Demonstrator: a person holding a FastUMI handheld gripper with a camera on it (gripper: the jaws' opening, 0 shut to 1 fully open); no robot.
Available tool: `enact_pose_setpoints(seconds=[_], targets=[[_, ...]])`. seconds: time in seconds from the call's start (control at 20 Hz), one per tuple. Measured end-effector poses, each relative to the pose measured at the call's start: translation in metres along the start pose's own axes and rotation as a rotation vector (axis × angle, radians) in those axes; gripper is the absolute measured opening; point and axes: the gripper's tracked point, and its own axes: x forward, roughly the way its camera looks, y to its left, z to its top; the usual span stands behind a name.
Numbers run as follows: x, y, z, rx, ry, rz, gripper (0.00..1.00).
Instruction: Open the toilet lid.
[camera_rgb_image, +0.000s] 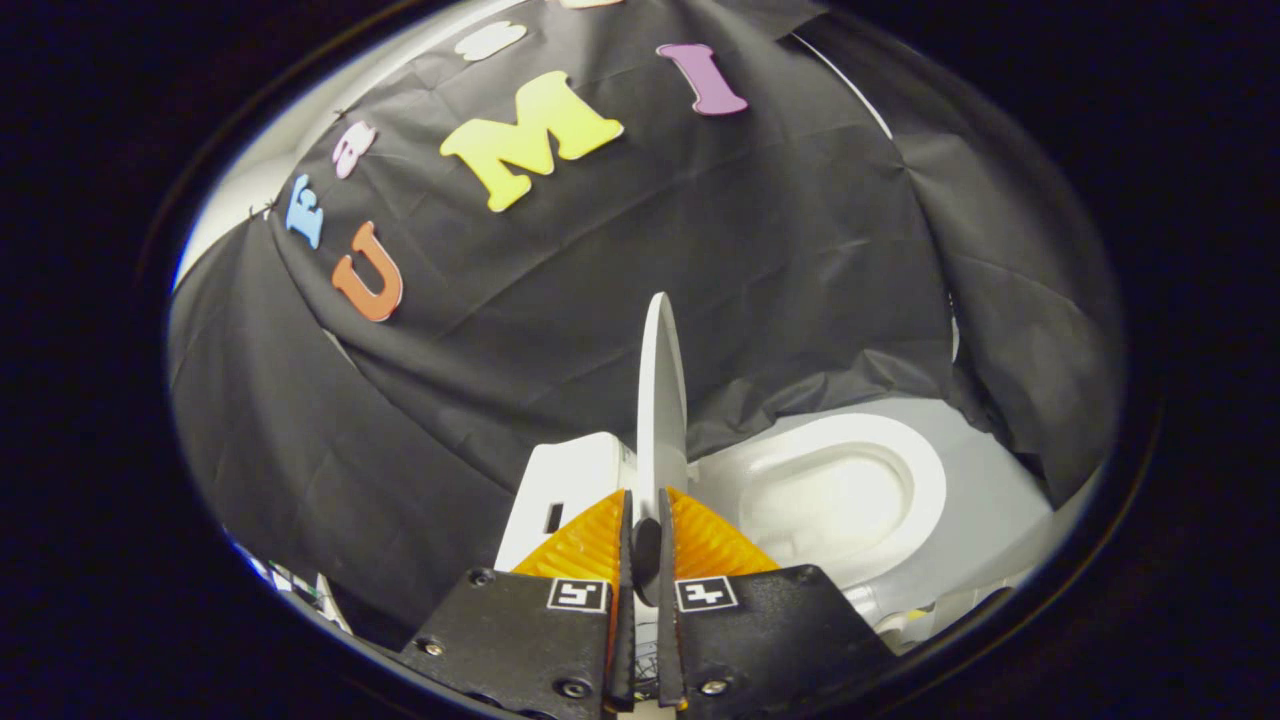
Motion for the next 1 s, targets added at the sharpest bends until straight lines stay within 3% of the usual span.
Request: enact_pose_setpoints(seconds=[1.0], targets=[[0.029, 0.105, -0.032, -0.170, 0.024, 0.024, 0.12]])
